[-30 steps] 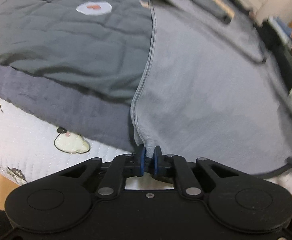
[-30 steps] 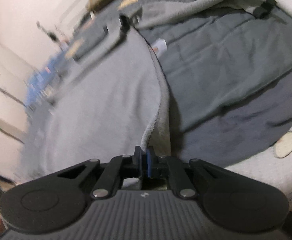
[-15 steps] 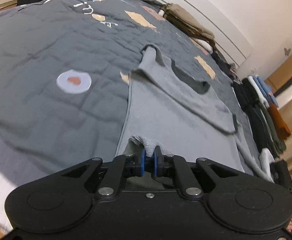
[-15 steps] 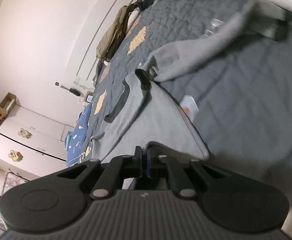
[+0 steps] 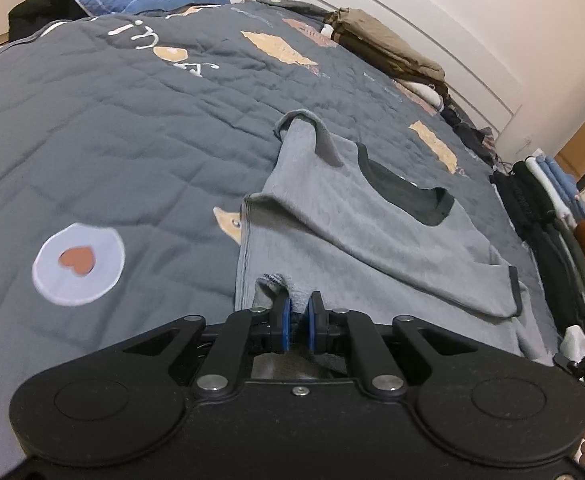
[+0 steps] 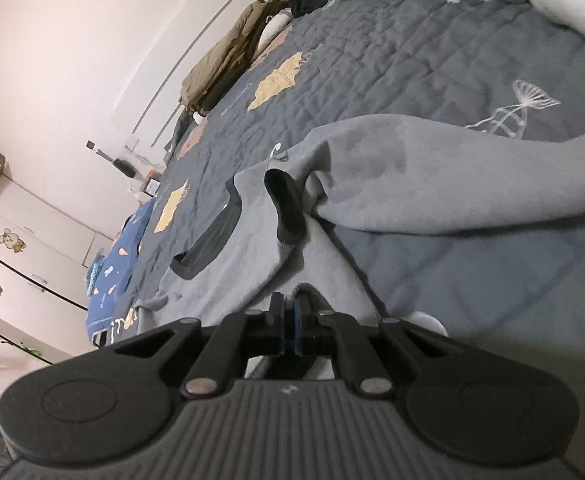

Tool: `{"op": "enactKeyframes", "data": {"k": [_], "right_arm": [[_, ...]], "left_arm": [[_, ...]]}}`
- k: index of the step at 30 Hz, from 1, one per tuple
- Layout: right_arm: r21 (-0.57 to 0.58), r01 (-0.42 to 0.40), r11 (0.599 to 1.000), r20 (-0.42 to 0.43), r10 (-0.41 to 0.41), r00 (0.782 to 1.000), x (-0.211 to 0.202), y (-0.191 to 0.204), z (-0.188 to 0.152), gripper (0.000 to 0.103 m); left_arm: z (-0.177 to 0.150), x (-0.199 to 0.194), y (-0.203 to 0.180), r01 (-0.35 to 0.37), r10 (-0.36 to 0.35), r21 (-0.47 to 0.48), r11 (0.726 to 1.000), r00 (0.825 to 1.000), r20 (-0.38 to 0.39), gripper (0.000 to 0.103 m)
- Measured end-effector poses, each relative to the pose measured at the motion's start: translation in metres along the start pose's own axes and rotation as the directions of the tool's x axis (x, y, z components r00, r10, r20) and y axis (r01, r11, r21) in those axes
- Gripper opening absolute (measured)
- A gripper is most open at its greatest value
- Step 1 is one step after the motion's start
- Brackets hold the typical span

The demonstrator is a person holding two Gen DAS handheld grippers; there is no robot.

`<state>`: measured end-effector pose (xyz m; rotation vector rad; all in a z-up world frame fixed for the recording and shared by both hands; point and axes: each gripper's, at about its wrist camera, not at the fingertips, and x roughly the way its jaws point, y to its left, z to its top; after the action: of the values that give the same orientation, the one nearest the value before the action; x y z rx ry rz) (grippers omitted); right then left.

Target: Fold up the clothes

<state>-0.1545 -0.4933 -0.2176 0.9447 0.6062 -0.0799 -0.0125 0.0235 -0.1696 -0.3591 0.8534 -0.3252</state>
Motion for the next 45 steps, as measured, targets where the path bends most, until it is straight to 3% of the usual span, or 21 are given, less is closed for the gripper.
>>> {"op": "enactKeyframes", "data": {"k": [12, 14, 16, 18, 22, 25, 34, 39, 45], "right_arm": [[-0.106, 0.042, 0.994, 0.049, -0.037, 0.998, 0.032, 0.0, 0.015, 0.006], [-0.151, 0.073, 0.986, 0.043, -0.067, 0.997, 0.036, 0.002, 0.013, 0.008], [-0.167, 0.098, 0.981, 0.056, -0.09, 0.994, 0.031, 0.003, 0.014, 0.009], [-0.162, 0.092, 0.983, 0.076, -0.081, 0.994, 0.019, 0.006, 0.017, 0.012], [-0.179, 0.089, 0.98, 0.113, -0.069, 0.991, -0.01, 0.016, 0.018, 0.028], [-0.17, 0.078, 0.982, 0.085, -0.064, 0.994, -0.023, 0.018, 0.005, 0.031], [-0.129, 0.063, 0.99, 0.012, -0.062, 0.998, -0.052, 0.018, -0.05, 0.033], [-0.116, 0.06, 0.991, -0.006, -0.061, 0.998, -0.062, 0.018, -0.07, 0.033], [-0.051, 0.055, 0.997, -0.033, -0.057, 0.998, -0.065, 0.008, -0.089, 0.033]], "left_arm": [[0.014, 0.044, 0.01, -0.01, 0.01, -0.03, 0.999, 1.0, 0.011, 0.01], [0.012, 0.044, 0.014, -0.014, 0.014, -0.048, 0.999, 1.0, 0.012, 0.017], [0.009, 0.034, 0.021, -0.023, 0.026, -0.076, 0.997, 0.999, 0.042, 0.041], [0.007, 0.015, 0.03, -0.039, 0.049, -0.108, 0.993, 0.994, 0.093, 0.048], [-0.001, -0.017, 0.045, -0.021, 0.051, -0.194, 0.981, 0.987, 0.151, 0.048], [-0.014, -0.034, 0.05, 0.008, 0.034, -0.256, 0.967, 0.987, 0.159, 0.048], [-0.057, -0.047, 0.041, 0.008, 0.019, -0.295, 0.955, 0.996, 0.089, 0.051], [-0.08, -0.049, 0.05, 0.07, -0.057, -0.401, 0.913, 0.997, 0.046, 0.051], [-0.09, -0.045, 0.052, 0.098, -0.086, -0.472, 0.876, 0.995, 0.048, 0.052]]}}
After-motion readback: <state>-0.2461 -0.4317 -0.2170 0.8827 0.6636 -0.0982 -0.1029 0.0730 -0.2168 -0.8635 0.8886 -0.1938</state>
